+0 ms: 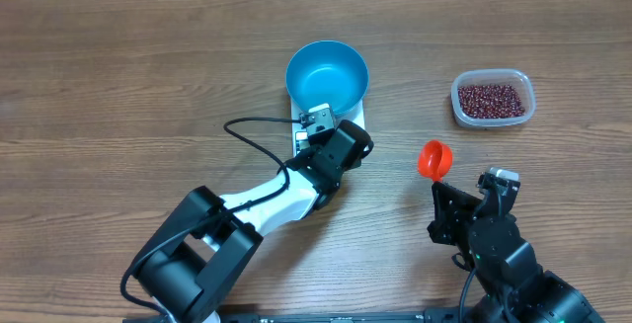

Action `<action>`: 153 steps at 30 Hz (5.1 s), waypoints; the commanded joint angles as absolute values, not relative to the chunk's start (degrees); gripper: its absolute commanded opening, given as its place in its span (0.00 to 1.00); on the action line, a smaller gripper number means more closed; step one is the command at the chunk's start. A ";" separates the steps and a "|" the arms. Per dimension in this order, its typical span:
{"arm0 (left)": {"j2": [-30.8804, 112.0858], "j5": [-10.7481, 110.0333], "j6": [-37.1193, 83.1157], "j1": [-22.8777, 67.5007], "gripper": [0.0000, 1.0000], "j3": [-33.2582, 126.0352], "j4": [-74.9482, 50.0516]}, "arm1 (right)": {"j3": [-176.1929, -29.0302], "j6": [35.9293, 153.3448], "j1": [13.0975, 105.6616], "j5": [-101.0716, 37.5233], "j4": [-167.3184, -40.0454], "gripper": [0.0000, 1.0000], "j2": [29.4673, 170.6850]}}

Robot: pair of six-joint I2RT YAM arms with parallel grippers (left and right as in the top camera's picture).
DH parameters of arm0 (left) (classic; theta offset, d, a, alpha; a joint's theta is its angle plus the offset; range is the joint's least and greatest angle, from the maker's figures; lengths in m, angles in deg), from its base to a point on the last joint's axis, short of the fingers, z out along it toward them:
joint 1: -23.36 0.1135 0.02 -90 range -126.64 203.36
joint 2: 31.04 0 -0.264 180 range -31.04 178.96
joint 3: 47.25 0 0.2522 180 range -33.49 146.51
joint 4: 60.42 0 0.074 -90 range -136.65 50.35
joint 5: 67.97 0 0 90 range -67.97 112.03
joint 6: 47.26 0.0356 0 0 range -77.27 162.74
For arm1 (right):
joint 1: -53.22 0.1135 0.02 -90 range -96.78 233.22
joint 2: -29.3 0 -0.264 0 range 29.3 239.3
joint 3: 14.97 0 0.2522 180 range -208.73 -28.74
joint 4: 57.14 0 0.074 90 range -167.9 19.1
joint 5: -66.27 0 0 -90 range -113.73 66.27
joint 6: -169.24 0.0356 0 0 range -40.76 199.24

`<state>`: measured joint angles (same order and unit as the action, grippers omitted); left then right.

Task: Scoop item into bowl and weigh 150g on scale

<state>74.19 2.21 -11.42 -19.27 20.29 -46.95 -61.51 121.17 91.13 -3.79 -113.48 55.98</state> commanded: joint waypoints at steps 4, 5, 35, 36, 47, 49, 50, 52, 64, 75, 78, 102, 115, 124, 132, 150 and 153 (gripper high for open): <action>75.37 0.38 -13.91 -18.22 0.04 21.06 -47.41 | -62.41 120.71 91.02 -2.74 -113.70 0.04 55.72; 75.43 0.38 -13.93 -18.07 0.04 21.06 -47.43 | -62.41 120.71 91.02 -2.76 -113.68 0.04 55.72; 77.44 2.21 -16.25 -17.81 0.04 21.06 -51.43 | -62.41 120.71 91.02 -2.72 -113.66 0.04 55.72; 77.44 2.32 -16.25 -17.81 0.04 21.06 -51.43 | -62.41 120.71 91.02 -2.72 -113.66 0.04 55.72; 79.21 3.68 -18.19 -17.79 0.04 21.06 -51.56 | -62.41 120.71 91.02 -2.72 -113.66 0.04 55.72; 79.21 4.07 -18.15 -17.79 0.04 21.06 -51.45 | -62.41 120.71 91.02 -2.72 -113.68 0.04 55.72; 79.21 4.18 -18.15 -17.81 0.04 21.06 -51.39 | -62.41 120.71 91.02 -2.72 -113.66 0.04 55.72; 79.21 5.40 -18.10 -17.81 0.04 21.06 -50.73 | -62.41 120.71 91.02 -2.72 -113.66 0.04 55.72; 78.19 6.45 -18.13 -17.81 0.04 21.06 -47.08 | -62.41 120.71 91.02 -2.74 -114.18 0.04 55.72; 78.01 4.62 -18.13 -17.63 0.04 21.06 -46.42 | -62.41 120.71 91.02 -2.74 -114.42 0.04 55.72; 78.01 3.59 -18.15 -17.63 0.04 21.06 -45.97 | -62.41 120.71 91.02 -2.74 -114.67 0.04 55.72; 78.01 2.98 -17.05 -17.48 0.04 21.10 -46.53 | -62.41 120.73 91.02 -2.76 -115.34 0.04 55.72; 78.71 3.46 -17.73 -17.44 0.04 21.10 -46.29 | -62.41 120.71 91.02 -2.76 -115.39 0.04 55.72; 70.65 3.02 -15.50 -18.03 0.04 21.12 -40.46 | -62.41 120.71 91.02 -2.72 -115.15 0.04 55.72; 56.63 7.70 -4.64 -19.86 0.04 21.12 -38.40 | -62.41 120.71 91.02 -1.43 -113.86 0.04 55.72; 31.87 5.32 14.35 -20.17 0.16 21.12 -16.57 | -62.41 120.71 91.02 5.55 -108.41 0.04 55.72; 27.81 1.45 19.32 -20.17 0.41 21.12 -16.74 | -62.41 120.71 91.02 6.90 -105.73 0.04 55.72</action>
